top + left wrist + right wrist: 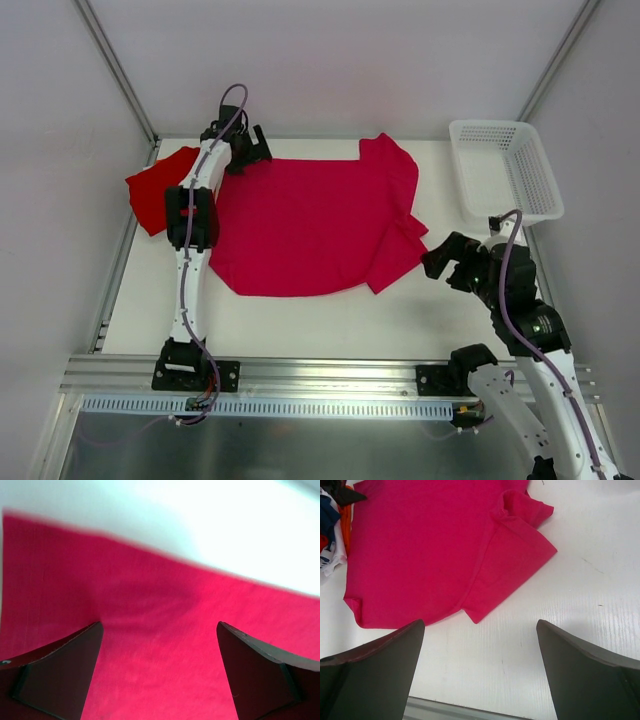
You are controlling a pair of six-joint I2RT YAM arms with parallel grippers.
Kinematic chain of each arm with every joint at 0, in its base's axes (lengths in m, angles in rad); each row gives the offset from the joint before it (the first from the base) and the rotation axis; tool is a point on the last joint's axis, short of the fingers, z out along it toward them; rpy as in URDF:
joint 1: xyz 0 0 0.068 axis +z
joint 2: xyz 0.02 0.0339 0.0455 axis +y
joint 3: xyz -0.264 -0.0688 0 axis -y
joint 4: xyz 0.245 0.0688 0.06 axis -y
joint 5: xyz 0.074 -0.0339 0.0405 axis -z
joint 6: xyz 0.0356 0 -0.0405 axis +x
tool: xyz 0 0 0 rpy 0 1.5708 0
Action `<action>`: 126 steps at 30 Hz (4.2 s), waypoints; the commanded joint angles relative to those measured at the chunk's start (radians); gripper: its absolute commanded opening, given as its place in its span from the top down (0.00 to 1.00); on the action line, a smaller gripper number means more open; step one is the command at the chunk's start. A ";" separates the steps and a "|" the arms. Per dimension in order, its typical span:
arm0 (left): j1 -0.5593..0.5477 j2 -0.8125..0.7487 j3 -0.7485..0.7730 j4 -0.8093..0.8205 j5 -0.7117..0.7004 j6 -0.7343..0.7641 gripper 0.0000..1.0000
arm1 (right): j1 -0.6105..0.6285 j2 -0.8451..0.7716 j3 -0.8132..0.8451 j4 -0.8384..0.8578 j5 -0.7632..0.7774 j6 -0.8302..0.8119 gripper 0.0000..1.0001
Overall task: Fold and stack the t-shirts
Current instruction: Flatten out the tshirt, then grap the side of the flattened tshirt closest away from the robot with both arms
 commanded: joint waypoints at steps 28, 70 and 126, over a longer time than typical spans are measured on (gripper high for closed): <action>-0.197 -1.583 -1.416 0.195 -0.151 -0.062 0.01 | 0.005 0.410 -0.436 0.601 0.020 0.160 0.22; -0.255 -1.733 -1.706 0.202 -0.174 -0.126 0.01 | 0.013 0.555 -0.296 0.516 0.031 0.137 1.00; -0.277 -1.709 -1.779 0.265 -0.171 -0.135 0.01 | 0.424 0.168 -0.563 0.323 0.151 0.459 0.05</action>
